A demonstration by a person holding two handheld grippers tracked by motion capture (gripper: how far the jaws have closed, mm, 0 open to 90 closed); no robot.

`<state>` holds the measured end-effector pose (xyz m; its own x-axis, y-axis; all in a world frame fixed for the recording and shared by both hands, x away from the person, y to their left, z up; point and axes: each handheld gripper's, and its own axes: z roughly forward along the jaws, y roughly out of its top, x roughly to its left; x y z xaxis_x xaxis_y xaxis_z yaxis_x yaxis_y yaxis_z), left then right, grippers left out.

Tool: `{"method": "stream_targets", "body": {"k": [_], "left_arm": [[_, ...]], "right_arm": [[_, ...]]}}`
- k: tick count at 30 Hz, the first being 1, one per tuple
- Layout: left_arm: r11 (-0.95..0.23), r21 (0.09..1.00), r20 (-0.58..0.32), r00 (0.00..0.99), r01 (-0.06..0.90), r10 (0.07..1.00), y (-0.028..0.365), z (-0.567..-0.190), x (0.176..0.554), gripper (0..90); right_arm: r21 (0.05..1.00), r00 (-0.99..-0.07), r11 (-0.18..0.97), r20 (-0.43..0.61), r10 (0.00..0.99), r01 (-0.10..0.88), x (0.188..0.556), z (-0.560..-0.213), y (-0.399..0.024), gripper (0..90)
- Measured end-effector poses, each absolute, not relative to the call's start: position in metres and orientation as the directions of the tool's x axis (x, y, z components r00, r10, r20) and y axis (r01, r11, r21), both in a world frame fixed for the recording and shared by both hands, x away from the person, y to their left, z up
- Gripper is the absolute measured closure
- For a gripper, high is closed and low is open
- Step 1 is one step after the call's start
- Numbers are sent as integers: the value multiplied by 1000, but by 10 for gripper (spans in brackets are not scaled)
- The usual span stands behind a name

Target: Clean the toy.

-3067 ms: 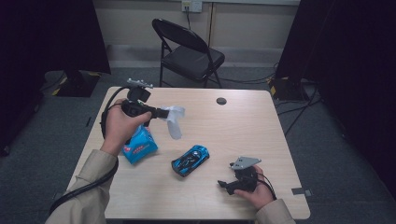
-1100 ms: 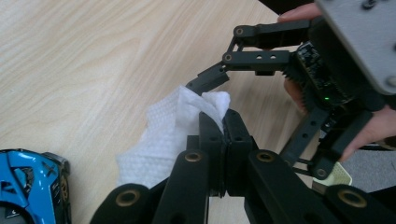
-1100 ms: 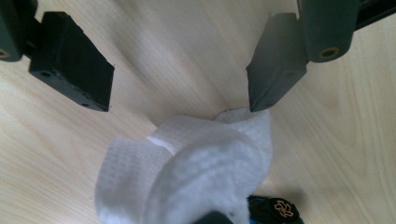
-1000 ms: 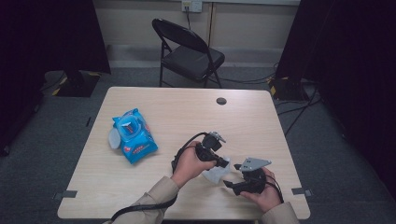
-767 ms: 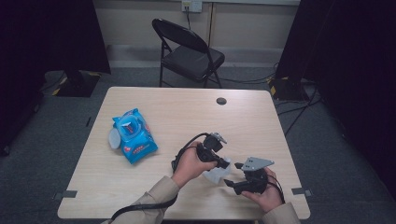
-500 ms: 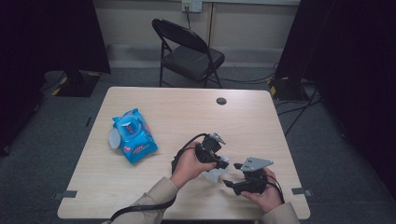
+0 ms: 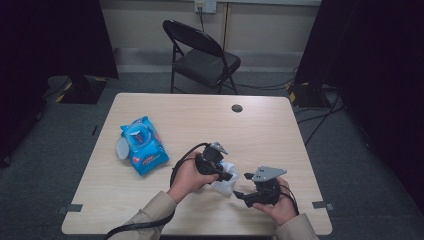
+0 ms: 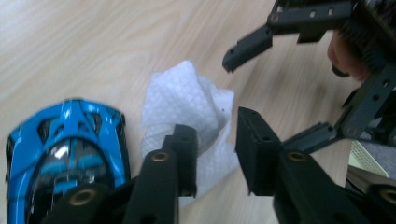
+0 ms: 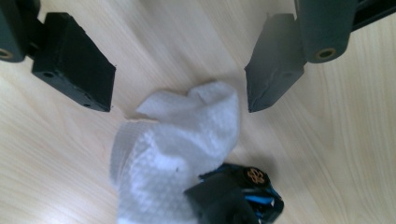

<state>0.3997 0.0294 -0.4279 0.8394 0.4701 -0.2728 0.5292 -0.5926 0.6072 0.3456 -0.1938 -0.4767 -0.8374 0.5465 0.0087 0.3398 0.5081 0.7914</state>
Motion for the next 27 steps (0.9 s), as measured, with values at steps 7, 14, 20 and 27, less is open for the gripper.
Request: {"method": "stream_targets", "body": {"k": [7, 14, 20, 27], "left_arm": [[-598, 580, -289, 826, 553, 484, 39, -440, 395, 757], [-611, 557, -297, 822, 562, 485, 44, -450, 392, 806], [-607, 569, -292, 827, 555, 481, 48, -452, 389, 801], [-578, 627, -250, 837, 523, 487, 63, -443, 382, 664]], "right_arm": [[802, -851, 513, -10, 525, 306, 345, -468, -183, 272], [796, -859, 523, -9, 512, 303, 347, -469, -179, 290], [798, -856, 513, 8, 516, 317, 350, -472, -182, 292], [806, -857, 500, 17, 514, 316, 351, -471, -179, 289]]}}
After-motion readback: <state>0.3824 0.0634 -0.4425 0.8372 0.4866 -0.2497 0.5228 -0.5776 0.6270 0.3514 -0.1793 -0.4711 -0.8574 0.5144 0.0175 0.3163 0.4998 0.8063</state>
